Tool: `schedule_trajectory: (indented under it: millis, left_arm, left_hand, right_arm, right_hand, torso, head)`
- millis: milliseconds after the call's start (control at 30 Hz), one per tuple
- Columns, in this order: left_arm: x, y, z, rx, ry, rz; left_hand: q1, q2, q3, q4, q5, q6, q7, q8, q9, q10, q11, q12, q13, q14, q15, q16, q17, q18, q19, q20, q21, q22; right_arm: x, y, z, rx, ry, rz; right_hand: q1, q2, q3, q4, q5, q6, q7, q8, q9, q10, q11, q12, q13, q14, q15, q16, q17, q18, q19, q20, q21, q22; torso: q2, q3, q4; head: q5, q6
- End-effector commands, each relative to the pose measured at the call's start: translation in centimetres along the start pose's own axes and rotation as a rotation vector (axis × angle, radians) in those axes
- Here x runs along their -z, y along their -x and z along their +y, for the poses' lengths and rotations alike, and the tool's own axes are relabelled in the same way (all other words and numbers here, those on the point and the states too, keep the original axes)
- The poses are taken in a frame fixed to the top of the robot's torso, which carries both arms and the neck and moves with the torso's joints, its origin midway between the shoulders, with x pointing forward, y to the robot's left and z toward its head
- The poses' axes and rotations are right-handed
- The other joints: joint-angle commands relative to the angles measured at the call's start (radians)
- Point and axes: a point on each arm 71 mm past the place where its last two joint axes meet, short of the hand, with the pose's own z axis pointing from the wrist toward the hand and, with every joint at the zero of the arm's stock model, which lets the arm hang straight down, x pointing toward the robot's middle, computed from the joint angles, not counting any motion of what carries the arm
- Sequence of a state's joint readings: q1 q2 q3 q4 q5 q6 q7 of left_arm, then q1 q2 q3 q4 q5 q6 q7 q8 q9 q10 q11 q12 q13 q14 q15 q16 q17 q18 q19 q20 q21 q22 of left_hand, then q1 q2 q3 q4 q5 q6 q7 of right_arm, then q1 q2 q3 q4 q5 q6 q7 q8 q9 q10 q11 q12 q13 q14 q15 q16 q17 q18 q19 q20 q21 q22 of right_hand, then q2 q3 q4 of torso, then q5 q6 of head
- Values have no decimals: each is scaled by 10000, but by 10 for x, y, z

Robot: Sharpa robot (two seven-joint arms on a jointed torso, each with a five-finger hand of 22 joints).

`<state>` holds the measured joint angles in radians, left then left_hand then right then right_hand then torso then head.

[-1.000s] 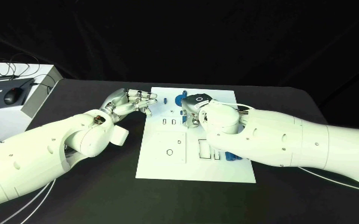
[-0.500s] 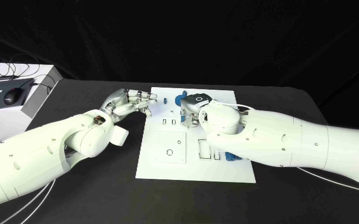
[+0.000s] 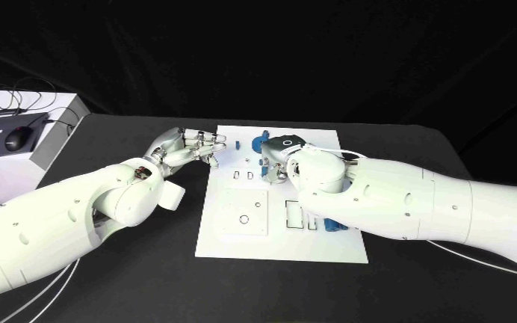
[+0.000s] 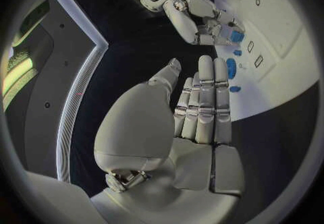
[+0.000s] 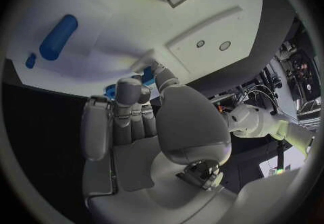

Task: Assemble the parts on the task board

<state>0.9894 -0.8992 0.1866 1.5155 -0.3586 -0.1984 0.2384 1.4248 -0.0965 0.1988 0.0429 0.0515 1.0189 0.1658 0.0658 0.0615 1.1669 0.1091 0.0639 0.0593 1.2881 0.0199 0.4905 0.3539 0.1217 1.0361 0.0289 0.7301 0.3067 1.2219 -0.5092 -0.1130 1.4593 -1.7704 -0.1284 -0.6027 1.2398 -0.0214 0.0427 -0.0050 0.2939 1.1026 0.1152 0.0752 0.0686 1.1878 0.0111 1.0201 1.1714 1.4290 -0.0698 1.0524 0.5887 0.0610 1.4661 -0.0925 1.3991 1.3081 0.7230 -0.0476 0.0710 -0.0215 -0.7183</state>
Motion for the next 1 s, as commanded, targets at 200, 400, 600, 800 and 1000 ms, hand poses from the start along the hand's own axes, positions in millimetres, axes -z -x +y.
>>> schedule_trajectory:
  millis: [200, 400, 600, 800, 1000]
  left_arm:
    - [-1, -3, -1, 32, -54, 203]
    - [-1, -3, -1, 31, -48, 199]
    - [-1, -2, -1, 26, -34, 188]
    - [-1, -2, 0, 15, -16, 188]
    - [-1, -2, 0, -11, -16, 179]
  left_hand:
    - [105, 0, -70, 6, -25, -17, 22, -32, 13, -34, -12, -56, -8, -69, 26, -59, -10, 60, -37, -20, 70, -10]
    - [105, 0, -70, 6, -25, -17, 22, -32, 13, -34, -12, -56, -8, -69, 26, -59, -10, 60, -37, -20, 70, -10]
    - [98, -9, -82, -4, -25, -102, 44, -38, 9, -87, 6, -56, -7, -72, 36, -71, -22, 55, -52, -18, 86, -34]
    - [99, -23, -105, -16, -26, -241, 75, -45, 3, -131, 25, -56, -7, -73, 46, -76, -26, 57, -49, -13, 84, -39]
    - [84, -30, -137, -17, -26, -297, 80, -42, 3, -167, 34, -54, -5, -74, 54, -81, -30, 54, -56, -4, 72, -49]
  right_arm:
    - [0, -2, 1, 83, 110, 86]
    - [1, -2, 1, -28, 115, -65]
    - [2, -2, -2, -116, -21, -224]
    - [3, -2, -4, -195, -87, -324]
    - [5, -3, -6, -342, -76, -474]
  right_hand:
    - [27, -82, -4, 46, -44, -30, 35, -5, 4, -59, 21, -33, -11, -37, 34, -38, 14, -162, 903, 47, -57, 1693]
    - [-20, -208, -53, 80, -53, -140, 79, -46, -4, -96, 50, -67, -44, -35, 48, -50, 31, -162, 903, 48, -55, 1698]
    - [-71, -820, 174, 604, -170, -522, 167, -13, 17, -392, 125, -372, -397, -43, 107, -55, 113, -131, 900, 117, -80, 1706]
    - [-55, -1346, 340, 1228, -300, -807, 239, -18, 13, -619, 184, -470, -807, -48, 149, -34, 188, -113, 900, 168, -89, 1734]
    - [-56, -1612, 392, 1621, -411, -921, 270, -20, 14, -723, 212, -425, -1000, -56, 171, -35, 226, -102, 901, 195, -106, 1750]
  torso:
    - [4, -2, 3]
    - [2, -6, 15]
    - [-3, 0, -4]
    - [0, -2, -1]
    - [-2, 1, 5]
  head:
    - [-9, 4]
    - [-15, 0]
    - [-5, 17]
    - [-15, 24]
    - [-17, 26]
